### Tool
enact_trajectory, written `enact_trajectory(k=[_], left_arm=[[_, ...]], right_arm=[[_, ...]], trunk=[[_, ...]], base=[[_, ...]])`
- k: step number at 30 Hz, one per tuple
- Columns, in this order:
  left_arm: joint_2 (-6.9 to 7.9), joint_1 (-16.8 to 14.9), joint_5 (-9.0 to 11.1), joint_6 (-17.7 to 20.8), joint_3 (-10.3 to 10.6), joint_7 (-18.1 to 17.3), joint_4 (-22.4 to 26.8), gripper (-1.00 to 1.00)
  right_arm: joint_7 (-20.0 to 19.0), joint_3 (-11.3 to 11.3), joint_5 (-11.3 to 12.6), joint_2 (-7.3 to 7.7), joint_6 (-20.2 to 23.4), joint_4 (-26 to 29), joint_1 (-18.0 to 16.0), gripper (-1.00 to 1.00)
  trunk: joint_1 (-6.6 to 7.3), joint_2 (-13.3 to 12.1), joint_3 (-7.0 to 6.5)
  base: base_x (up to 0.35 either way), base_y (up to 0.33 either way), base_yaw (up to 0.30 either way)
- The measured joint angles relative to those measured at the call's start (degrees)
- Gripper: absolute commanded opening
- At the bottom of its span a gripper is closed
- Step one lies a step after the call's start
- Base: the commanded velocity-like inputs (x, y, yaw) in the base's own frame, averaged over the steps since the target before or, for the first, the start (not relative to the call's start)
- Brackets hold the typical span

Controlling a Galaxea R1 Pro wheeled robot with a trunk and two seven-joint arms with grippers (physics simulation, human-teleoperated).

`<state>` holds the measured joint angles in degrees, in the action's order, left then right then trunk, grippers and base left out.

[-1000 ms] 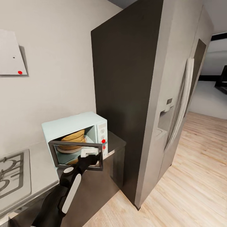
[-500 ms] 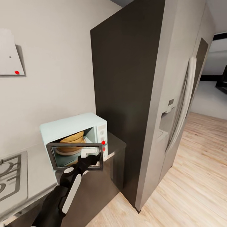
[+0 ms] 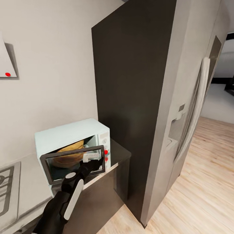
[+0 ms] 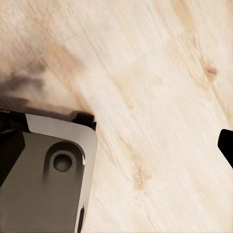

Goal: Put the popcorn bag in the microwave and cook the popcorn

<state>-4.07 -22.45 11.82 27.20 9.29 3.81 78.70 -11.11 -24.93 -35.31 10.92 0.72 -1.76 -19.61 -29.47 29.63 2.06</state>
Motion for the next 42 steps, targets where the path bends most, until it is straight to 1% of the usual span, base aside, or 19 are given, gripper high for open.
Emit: enact_trajectory(k=[2,3,7,9,11,15,18,29,30,31,33,34,35,36,42], left_arm=[[-0.06,0.0,0.1,0.0,-0.1,0.7,0.1,1.0],[-0.11,0.0,0.2,0.0,-0.1,1.7,0.1,1.0],[-0.24,0.0,0.4,0.1,-0.3,6.8,-0.1,1.0],[-0.25,0.0,0.4,0.1,-0.4,7.4,-0.1,1.0],[-0.25,0.0,0.4,0.1,-0.5,7.5,-0.1,1.0],[-0.25,0.0,0.5,0.1,-2.4,7.6,-0.1,1.0],[-0.25,0.0,0.5,0.1,-2.9,7.6,-0.2,1.0],[-0.25,0.0,0.5,0.1,-3.0,7.6,-0.2,1.0],[-0.27,0.0,0.8,0.1,-3.0,7.5,-0.2,1.0],[-0.3,0.1,1.1,0.0,-2.9,7.3,-0.2,1.0],[-0.29,0.1,1.1,0.0,-1.7,7.3,-0.2,1.0],[-0.28,0.2,1.1,0.0,-1.7,7.3,0.0,1.0],[-0.34,0.0,1.5,0.0,-2.3,7.4,0.3,1.0],[-0.33,0.0,0.6,0.1,-2.5,7.5,0.4,1.0],[-0.42,0.0,0.6,0.2,-2.4,7.5,0.4,1.0]], right_arm=[[0.0,0.0,0.0,0.02,0.0,0.0,0.0,1.0],[0.0,0.0,0.0,0.02,0.0,0.0,0.0,1.0],[0.0,0.0,0.0,0.03,0.1,0.0,0.0,1.0],[0.0,0.0,0.0,0.01,0.1,0.0,0.0,1.0],[0.0,0.0,0.0,0.0,0.1,0.0,0.0,1.0],[0.0,0.0,0.0,-0.04,0.1,0.0,0.0,1.0],[0.0,0.0,0.0,-0.05,0.2,0.0,0.0,1.0],[0.0,0.0,0.0,-0.02,0.2,0.0,0.0,1.0],[0.0,0.0,0.0,0.0,0.1,0.0,0.0,1.0],[0.0,0.0,0.0,0.01,0.1,0.0,0.0,1.0],[0.0,0.0,0.0,0.02,0.1,0.0,0.0,1.0],[0.0,0.0,0.0,0.03,0.1,0.0,0.0,1.0],[0.0,0.0,0.0,0.03,0.2,0.0,0.0,1.0],[0.0,0.0,0.0,0.03,0.3,0.0,0.0,1.0],[0.1,0.0,0.0,-0.01,0.3,0.0,0.0,1.0]], trunk=[[0.0,0.0,0.0],[0.0,0.0,0.0],[0.0,0.0,0.0],[0.0,0.0,0.0],[-0.01,0.0,0.0],[-0.01,0.0,0.0],[-0.01,0.0,0.0],[-0.01,0.0,0.0],[0.0,0.0,0.01],[0.02,0.1,0.01],[0.02,0.0,0.01],[0.0,0.0,0.01],[-0.08,-0.1,0.0],[-0.04,0.0,-0.01],[-0.06,0.0,-0.01]], base=[[0.199,0.0,0.0],[0.199,0.0,0.0],[0.189,0.0,0.0],[0.17,0.0,0.0],[0.16,0.0,0.0],[0.141,0.0,0.0],[0.133,0.0,0.0],[0.132,0.0,0.0],[0.132,0.0,0.0],[0.133,0.0,0.0],[0.09,0.0,0.0],[-0.253,0.0,0.0],[-0.298,0.0,0.0],[-0.321,0.0,0.0],[-0.341,0.0,0.0]])
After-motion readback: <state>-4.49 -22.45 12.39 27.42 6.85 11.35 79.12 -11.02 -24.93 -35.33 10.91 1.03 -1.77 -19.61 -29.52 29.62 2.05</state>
